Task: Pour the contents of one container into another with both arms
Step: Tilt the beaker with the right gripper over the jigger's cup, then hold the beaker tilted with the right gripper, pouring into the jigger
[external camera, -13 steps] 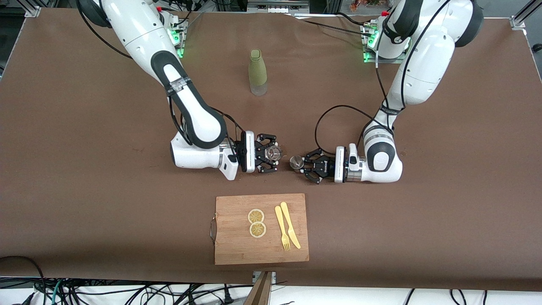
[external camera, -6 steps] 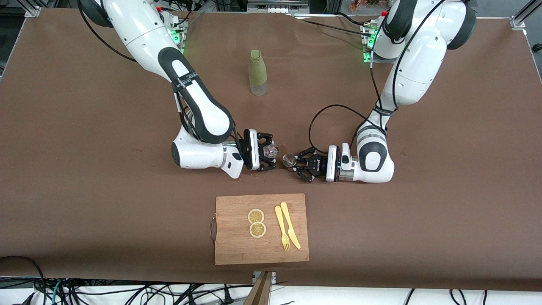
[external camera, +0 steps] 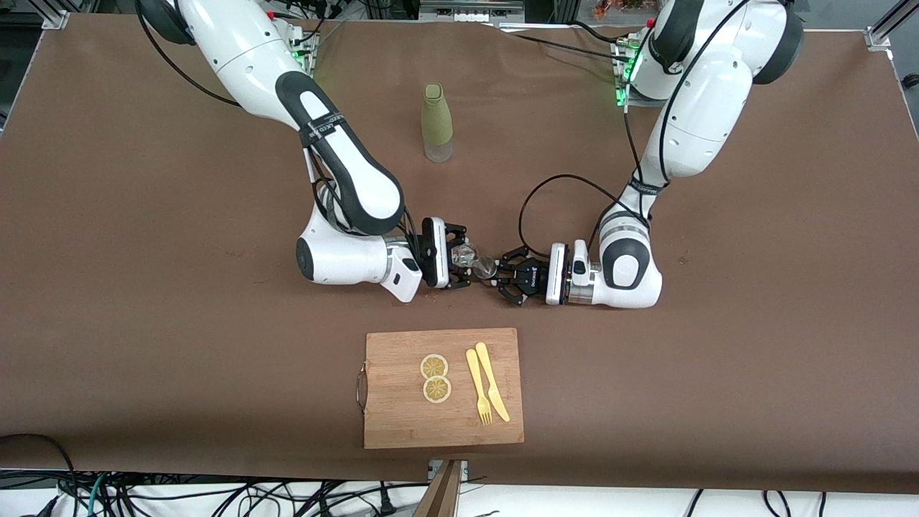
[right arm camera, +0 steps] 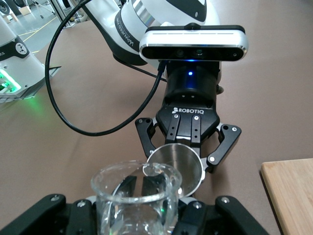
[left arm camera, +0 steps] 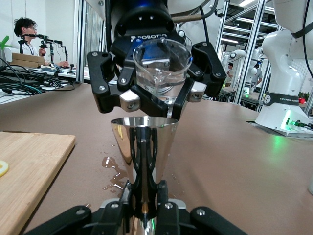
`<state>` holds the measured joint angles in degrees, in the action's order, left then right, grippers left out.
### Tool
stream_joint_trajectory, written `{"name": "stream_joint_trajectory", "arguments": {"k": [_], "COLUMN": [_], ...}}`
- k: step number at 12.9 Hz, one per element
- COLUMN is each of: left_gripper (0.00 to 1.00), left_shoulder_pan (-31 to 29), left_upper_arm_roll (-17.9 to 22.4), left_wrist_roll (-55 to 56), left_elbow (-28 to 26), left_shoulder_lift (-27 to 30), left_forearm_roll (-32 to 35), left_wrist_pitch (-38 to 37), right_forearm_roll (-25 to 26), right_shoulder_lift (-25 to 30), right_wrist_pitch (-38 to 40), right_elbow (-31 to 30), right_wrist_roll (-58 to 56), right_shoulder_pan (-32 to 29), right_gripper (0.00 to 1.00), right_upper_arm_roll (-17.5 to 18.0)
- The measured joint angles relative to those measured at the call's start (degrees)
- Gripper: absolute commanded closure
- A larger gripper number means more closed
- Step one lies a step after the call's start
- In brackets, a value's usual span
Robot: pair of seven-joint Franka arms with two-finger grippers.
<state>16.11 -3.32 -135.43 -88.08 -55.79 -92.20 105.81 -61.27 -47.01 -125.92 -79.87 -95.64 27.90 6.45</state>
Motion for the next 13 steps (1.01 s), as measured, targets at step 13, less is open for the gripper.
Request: {"name": "stream_joint_trajectory", "arguments": {"k": [13], "left_gripper": [1.0], "left_shoulder_pan": [0.03], "left_upper_arm_roll": [-0.07], "left_wrist_roll": [0.28], "left_elbow": [0.16], "left_shoulder_lift": [-0.08], "left_forearm_roll": [0.0], "left_wrist_pitch": [0.89], "right_forearm_roll": [7.99], "right_shoulder_lift": [0.0], "right_wrist_pitch": [-0.74], "right_elbow": [2.55], "right_wrist_roll": [5.57], "right_shoulder_pan": [1.13], "right_gripper": [1.0], "right_upper_arm_roll": [-0.03]}}
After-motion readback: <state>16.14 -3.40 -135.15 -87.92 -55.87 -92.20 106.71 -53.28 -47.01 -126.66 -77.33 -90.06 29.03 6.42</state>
